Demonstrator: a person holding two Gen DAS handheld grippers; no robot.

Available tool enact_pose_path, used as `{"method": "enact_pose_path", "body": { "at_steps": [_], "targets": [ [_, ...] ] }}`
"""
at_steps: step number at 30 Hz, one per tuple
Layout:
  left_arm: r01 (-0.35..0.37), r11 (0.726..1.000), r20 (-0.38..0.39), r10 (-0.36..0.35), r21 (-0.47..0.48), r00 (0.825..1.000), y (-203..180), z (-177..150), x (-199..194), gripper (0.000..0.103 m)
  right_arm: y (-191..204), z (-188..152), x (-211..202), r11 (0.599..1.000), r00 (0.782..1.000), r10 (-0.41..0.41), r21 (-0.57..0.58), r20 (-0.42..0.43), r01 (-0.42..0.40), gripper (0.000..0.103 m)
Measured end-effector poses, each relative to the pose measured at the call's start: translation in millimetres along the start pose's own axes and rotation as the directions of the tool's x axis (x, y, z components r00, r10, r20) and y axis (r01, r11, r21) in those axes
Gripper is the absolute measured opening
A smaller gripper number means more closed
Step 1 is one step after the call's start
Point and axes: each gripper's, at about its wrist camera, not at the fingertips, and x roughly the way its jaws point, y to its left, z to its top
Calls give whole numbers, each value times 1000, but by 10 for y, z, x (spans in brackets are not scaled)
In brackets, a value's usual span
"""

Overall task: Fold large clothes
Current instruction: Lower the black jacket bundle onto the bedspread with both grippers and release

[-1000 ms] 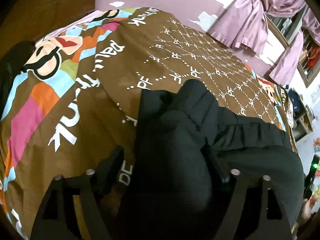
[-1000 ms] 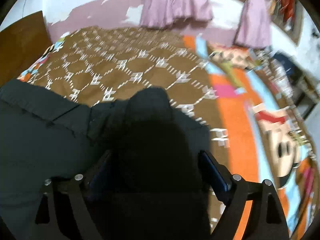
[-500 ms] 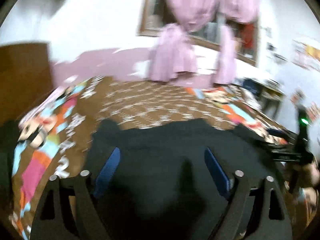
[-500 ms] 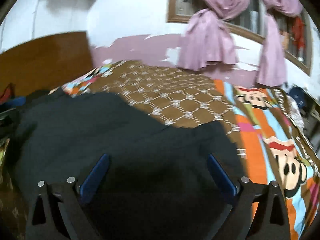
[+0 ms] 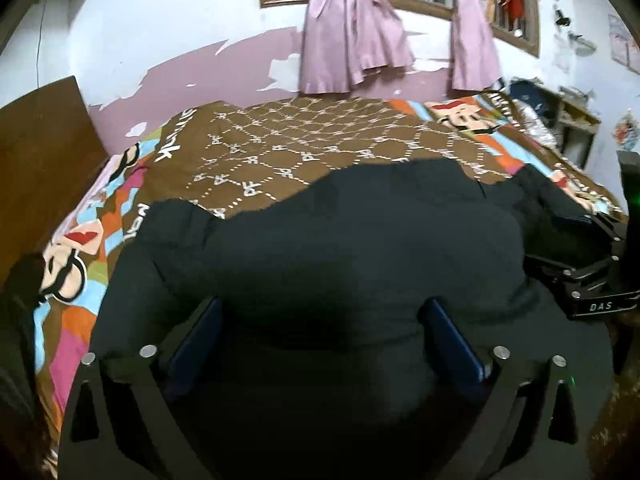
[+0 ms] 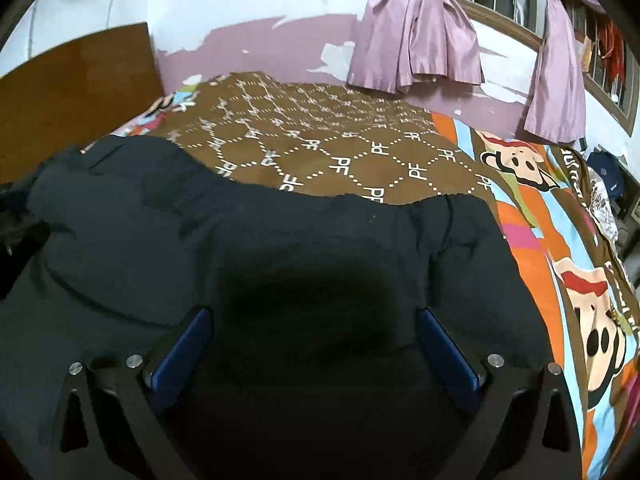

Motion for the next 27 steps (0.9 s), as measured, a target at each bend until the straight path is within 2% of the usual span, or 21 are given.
{"method": "enact_pose_path", "body": {
  "at_steps": [4,8,11,15,27],
  "targets": [
    [4,997,-32,-7,-82,999,243,147,222,102,-106,150,204,1000,999,-31,-2,-28,31,102],
    [15,987,-64,-26,-159,998,454,213,370,102,-314,213,451,997,996,39,64,-86,-33,103],
    [37,982,-103,-56,-184,993,517,187,508,102,-344,179,511,994,993,63,94,-97,-54,103],
    [24,986,-122,-45,-164,992,408,205,542,102,-344,123,468,992,994,74,105,-82,-65,103],
    [-5,993,-109,-8,-115,994,279,71,598,102,-284,70,436,995,998,44,91,-37,-40,103]
  ]
}}
